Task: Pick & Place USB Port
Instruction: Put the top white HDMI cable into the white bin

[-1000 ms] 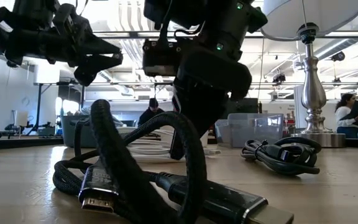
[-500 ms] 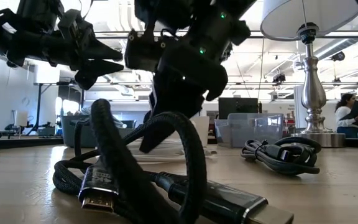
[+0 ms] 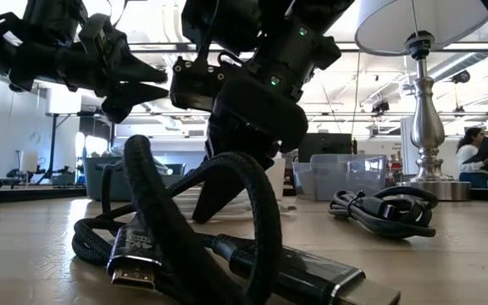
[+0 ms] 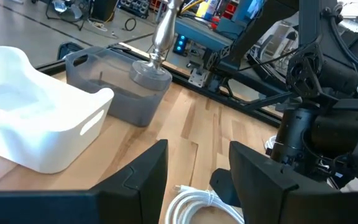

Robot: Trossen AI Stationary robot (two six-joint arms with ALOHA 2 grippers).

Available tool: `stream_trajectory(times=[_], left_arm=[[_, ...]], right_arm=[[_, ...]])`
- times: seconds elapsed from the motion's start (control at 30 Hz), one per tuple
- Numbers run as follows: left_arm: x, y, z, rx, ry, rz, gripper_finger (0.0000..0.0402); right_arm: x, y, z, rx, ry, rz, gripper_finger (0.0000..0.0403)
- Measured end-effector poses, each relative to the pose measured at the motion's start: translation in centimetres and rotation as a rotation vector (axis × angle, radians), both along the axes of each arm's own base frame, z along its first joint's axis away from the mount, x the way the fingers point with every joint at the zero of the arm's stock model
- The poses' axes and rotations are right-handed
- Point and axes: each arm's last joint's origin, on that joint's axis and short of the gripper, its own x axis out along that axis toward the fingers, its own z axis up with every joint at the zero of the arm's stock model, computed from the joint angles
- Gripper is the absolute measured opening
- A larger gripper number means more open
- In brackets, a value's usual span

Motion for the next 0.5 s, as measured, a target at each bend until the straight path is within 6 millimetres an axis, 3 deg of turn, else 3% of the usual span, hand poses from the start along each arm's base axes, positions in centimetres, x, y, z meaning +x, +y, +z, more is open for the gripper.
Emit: stream_trajectory(times=[0.3,0.5], left_arm=[[0.0,0.0,-0.2,-0.003,0.005,0.002,0.0174],[-0.1,0.0,-0.2,-0.010,0.006,0.003,0.0174]], right_arm=[[-0.9,-0.4,1.4,0.045,0.065,-0.112,0.0026],[-1.2,-2.1,5.9,-0.035,-0.066,-0.149,0.0029]])
